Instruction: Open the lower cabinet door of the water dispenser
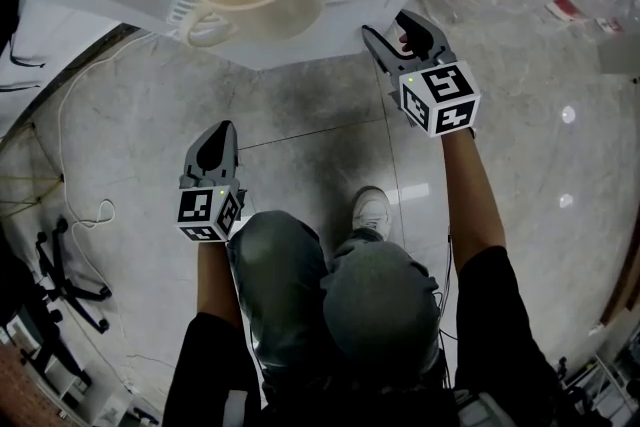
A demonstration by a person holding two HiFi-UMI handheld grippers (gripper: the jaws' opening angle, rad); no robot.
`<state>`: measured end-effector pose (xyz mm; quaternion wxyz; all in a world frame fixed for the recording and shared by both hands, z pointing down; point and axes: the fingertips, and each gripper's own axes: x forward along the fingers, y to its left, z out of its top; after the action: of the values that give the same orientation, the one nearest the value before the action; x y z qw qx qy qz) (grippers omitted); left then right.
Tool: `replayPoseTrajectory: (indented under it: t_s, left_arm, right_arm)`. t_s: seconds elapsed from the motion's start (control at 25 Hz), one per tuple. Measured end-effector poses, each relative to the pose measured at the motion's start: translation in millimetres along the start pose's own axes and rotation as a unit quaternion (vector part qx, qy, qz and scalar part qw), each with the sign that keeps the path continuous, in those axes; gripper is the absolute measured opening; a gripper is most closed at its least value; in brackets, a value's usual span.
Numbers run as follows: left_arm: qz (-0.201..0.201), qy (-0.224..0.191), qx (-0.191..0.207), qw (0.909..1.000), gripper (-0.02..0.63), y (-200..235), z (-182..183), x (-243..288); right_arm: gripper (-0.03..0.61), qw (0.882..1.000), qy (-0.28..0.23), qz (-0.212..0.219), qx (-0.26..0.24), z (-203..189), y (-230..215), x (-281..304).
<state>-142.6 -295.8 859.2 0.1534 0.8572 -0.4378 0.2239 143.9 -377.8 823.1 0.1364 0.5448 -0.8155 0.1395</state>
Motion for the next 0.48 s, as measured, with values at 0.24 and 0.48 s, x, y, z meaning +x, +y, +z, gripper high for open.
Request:
replayPoseTrajectory:
  t_s: [0.24,0.48]
  left_arm:
    - [-0.011,-0.003,0.006,0.9999,0.011,-6.6,-1.3,-4.5]
    - [-0.022,0.004,0.015,0.9996,0.011,-17.9,-0.8,-14.6]
  right_arm:
    - [0.232,1.0,0.001,-0.017,-0.007,-6.3,9.8,-15.6]
    - [0.21,1.0,0.006,-0.025,-0.009,-13.7,22.0,-32.4]
